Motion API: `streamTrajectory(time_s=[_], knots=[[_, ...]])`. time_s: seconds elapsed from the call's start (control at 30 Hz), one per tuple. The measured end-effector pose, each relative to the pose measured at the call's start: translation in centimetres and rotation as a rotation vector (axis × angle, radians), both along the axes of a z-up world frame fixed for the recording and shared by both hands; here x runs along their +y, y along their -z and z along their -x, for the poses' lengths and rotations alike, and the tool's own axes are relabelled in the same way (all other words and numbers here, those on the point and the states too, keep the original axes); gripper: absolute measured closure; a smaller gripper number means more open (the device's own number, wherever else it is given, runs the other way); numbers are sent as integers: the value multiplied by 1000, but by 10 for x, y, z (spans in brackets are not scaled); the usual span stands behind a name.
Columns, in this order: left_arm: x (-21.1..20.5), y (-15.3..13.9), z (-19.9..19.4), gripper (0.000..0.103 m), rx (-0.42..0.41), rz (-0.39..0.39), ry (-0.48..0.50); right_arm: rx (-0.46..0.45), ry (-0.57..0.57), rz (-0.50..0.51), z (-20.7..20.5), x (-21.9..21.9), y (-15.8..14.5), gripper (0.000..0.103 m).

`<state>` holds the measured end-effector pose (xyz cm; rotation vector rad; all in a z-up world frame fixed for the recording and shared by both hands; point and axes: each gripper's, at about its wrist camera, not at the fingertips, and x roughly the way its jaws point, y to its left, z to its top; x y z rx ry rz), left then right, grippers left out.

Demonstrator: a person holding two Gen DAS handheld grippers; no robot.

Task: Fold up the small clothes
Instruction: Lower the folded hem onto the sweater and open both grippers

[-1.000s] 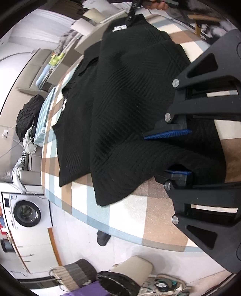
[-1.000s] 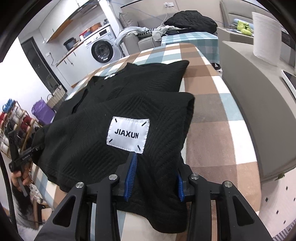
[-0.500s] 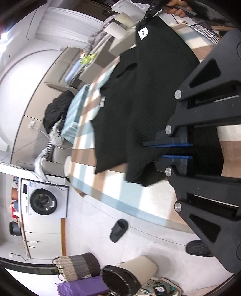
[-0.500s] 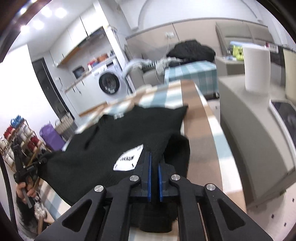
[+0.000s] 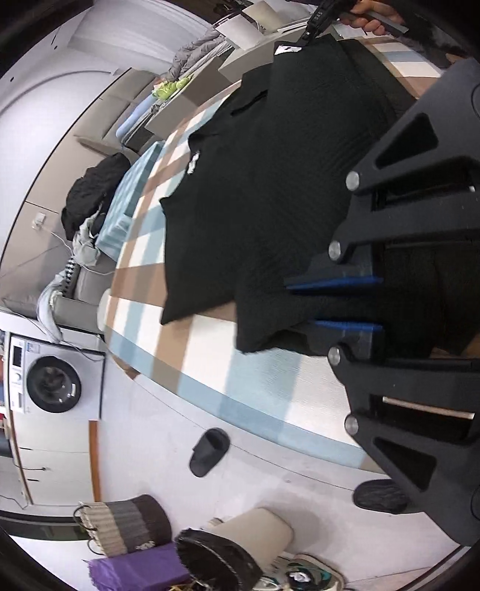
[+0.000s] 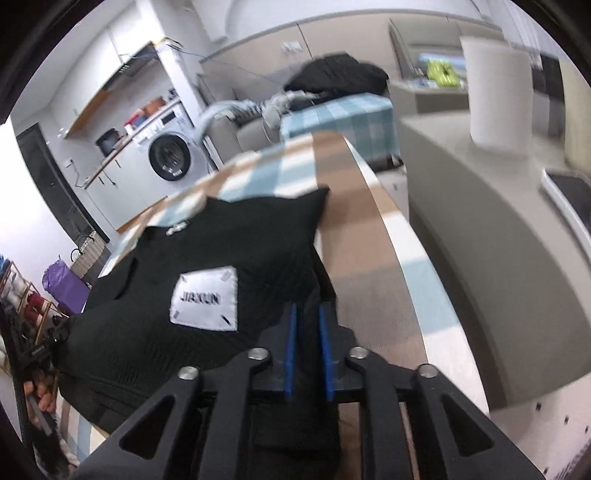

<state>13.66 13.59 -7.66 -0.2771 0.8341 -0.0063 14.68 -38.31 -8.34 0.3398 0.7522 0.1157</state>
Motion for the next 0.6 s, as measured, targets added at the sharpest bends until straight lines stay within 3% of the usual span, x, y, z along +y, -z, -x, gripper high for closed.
streamTrajectory(time_s=[0.07, 0.1, 0.17, 0.23, 0.4, 0.53, 0.6], knots=[[3, 1, 8, 76, 0, 9, 4, -10, -15, -56, 11, -8, 2, 58], [4, 1, 12, 71, 0, 15, 6, -20, -26, -85, 19, -12, 1, 56], [6, 2, 22, 50, -5, 28, 6, -20, -46, -130, 31, -18, 1, 49], [6, 6, 29, 42, 11, 46, 18, -17, -64, -187, 42, -25, 5, 42], [1, 19, 35, 42, 72, 62, 42, 0, -106, -271, 49, -28, 20, 39], [-3, 14, 41, 42, 57, 82, 59, -27, -159, -295, 48, -17, 12, 39], [-8, 6, 47, 42, 30, 85, 80, -85, -187, -284, 54, -10, -1, 39]])
